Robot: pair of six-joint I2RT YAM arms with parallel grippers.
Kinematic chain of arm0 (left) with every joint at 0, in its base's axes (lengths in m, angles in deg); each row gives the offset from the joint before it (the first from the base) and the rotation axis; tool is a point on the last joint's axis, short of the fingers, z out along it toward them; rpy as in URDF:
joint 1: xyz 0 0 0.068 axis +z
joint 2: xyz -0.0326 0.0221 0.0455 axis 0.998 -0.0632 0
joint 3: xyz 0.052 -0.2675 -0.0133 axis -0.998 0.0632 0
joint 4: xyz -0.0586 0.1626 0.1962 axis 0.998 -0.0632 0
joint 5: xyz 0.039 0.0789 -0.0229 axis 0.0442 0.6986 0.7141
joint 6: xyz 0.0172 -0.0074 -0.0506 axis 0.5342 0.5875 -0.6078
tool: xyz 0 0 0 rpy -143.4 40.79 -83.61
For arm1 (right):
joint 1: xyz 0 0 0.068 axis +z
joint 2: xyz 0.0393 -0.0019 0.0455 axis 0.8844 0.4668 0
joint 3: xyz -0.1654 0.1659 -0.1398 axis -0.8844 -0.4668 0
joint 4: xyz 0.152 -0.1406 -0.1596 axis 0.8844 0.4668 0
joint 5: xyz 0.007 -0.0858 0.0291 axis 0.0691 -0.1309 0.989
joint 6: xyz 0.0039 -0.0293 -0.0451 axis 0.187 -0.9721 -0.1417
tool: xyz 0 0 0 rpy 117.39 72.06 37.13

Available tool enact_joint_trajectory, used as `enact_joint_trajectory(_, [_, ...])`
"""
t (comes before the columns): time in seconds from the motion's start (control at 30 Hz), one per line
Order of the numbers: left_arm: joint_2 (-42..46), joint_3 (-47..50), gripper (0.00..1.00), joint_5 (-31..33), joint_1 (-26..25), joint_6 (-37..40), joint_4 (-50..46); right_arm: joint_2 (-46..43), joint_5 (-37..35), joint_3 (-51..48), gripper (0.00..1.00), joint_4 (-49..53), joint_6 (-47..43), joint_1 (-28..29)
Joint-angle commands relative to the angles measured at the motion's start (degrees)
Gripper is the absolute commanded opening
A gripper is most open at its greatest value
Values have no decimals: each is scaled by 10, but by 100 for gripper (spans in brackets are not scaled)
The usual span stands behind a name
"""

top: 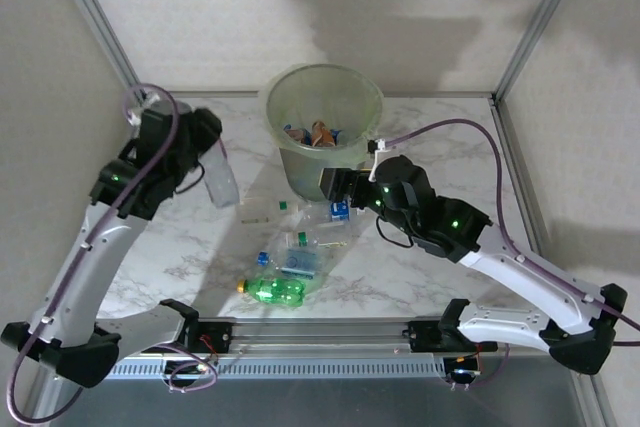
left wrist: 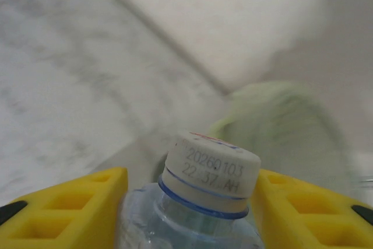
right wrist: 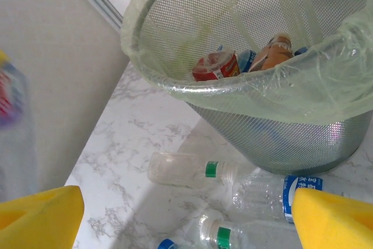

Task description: Put the plastic bottles in the bin

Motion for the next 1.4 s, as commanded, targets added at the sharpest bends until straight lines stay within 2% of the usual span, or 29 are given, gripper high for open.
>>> enact_joint_trajectory(0.0, [-47, -79, 48, -61, 2, 0, 37, -29, -17, -12, 92, 0, 17, 5])
enact_joint_trajectory(0.17, [-154, -172, 49, -115, -25, -27, 140, -75, -35, -38, 92, 17, 39, 4])
enact_joint_trajectory(0.33, [-285, -281, 48, -151, -33, -58, 174, -103, -49, -58, 93, 50, 56, 5])
enact_joint_trajectory(0.47, [-372, -330, 47, -150, -56, -104, 204, -125, -55, -89, 94, 46, 65, 3])
enact_joint_trajectory(0.67, [-488, -405, 43, -145, -78, -160, 194, -116, -61, -93, 94, 46, 54, 0])
enact_joint_trajectory(0.8, [-518, -413, 46, -143, -91, -176, 205, -109, -65, -103, 94, 49, 49, -1])
enact_joint_trajectory(0.9, [-542, -434, 64, -130, -96, -177, 189, -117, -72, -115, 95, 45, 46, -5])
enact_joint_trajectory(1.0, [-560, -452, 73, -117, -101, -171, 172, -127, -74, -120, 95, 44, 37, -16])
enact_joint_trajectory(1.37, [-536, -478, 75, -89, -103, -134, 149, -132, -61, -92, 96, 58, 10, -41])
